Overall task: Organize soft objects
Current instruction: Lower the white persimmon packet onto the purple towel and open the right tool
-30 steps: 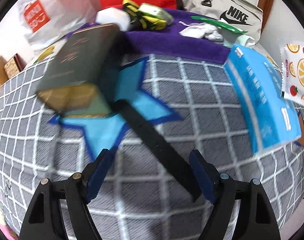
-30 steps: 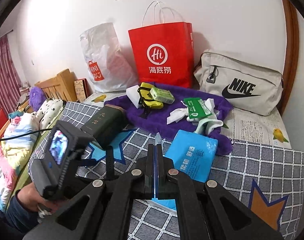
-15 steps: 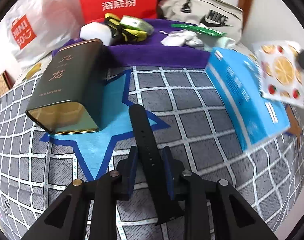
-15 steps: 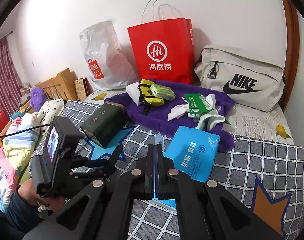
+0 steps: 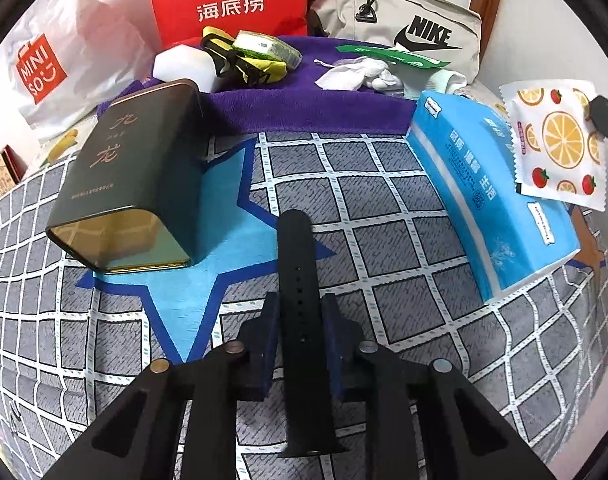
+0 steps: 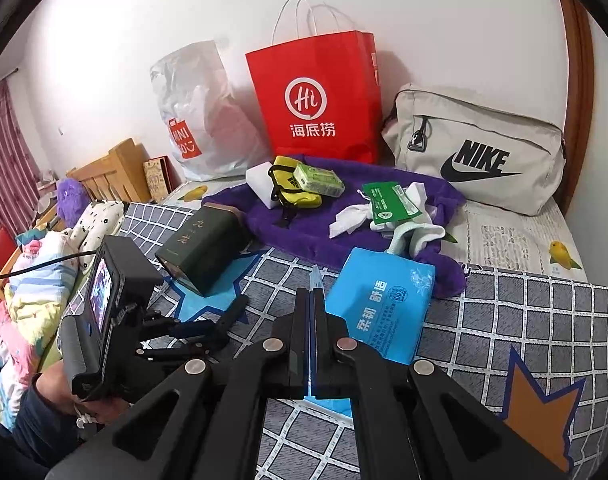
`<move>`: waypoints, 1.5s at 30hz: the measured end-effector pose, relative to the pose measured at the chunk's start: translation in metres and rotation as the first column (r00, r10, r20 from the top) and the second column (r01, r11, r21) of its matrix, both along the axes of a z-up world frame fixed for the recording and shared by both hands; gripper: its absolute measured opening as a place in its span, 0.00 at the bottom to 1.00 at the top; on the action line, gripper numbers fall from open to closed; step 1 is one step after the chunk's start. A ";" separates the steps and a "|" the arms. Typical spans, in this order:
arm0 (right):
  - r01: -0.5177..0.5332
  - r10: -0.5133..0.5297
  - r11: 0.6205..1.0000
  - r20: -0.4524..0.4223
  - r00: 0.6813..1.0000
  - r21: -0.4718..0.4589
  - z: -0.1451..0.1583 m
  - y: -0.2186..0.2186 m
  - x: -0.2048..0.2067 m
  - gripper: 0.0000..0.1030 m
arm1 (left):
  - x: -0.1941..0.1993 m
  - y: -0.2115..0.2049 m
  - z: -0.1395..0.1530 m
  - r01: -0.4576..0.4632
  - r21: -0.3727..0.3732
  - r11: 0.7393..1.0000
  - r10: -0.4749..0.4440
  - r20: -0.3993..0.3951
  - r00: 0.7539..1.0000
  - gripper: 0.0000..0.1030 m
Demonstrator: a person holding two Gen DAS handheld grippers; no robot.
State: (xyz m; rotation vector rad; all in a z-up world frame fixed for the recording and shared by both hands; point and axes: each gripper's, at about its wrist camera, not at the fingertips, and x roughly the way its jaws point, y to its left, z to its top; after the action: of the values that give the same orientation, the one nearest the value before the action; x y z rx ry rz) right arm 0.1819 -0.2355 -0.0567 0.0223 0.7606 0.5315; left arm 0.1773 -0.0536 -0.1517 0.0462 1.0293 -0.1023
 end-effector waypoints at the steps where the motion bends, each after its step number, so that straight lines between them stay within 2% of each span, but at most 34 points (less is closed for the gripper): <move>1: 0.001 -0.001 1.000 -0.002 1.000 -0.003 0.000 0.000 0.001 0.00 | 0.000 0.001 0.002 0.005 -0.008 1.000 -0.005 -0.003 1.000 0.19; 6: 0.010 -0.010 1.000 -0.006 1.000 -0.006 0.002 0.000 0.005 0.00 | -0.005 0.003 0.025 0.038 -0.045 0.998 -0.037 0.034 0.999 0.19; 13: 0.016 -0.016 1.000 -0.008 1.000 -0.008 0.007 0.003 0.019 0.00 | 0.007 0.011 0.051 0.041 -0.076 0.996 -0.035 0.071 0.997 0.19; 25: 0.009 -0.009 1.000 0.015 1.000 -0.005 0.026 0.011 0.055 0.00 | 0.045 0.018 0.093 0.059 -0.076 0.995 -0.048 0.132 0.990 0.19; 37: -0.008 0.008 1.000 0.019 1.000 0.018 0.033 0.028 0.104 0.00 | 0.097 0.035 0.113 0.025 -0.074 0.997 -0.013 0.158 0.987 0.19; 45: -0.019 0.019 0.999 -0.015 1.000 0.029 0.021 0.041 0.144 0.00 | 0.136 0.044 0.119 0.011 -0.070 0.997 0.000 0.162 0.987 0.19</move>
State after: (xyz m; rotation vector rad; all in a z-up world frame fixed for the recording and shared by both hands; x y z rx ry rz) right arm 0.3256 -0.1947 -0.0356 0.0463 0.7684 0.5609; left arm 0.3132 -0.0093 -0.0325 -0.0074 0.8630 -0.1377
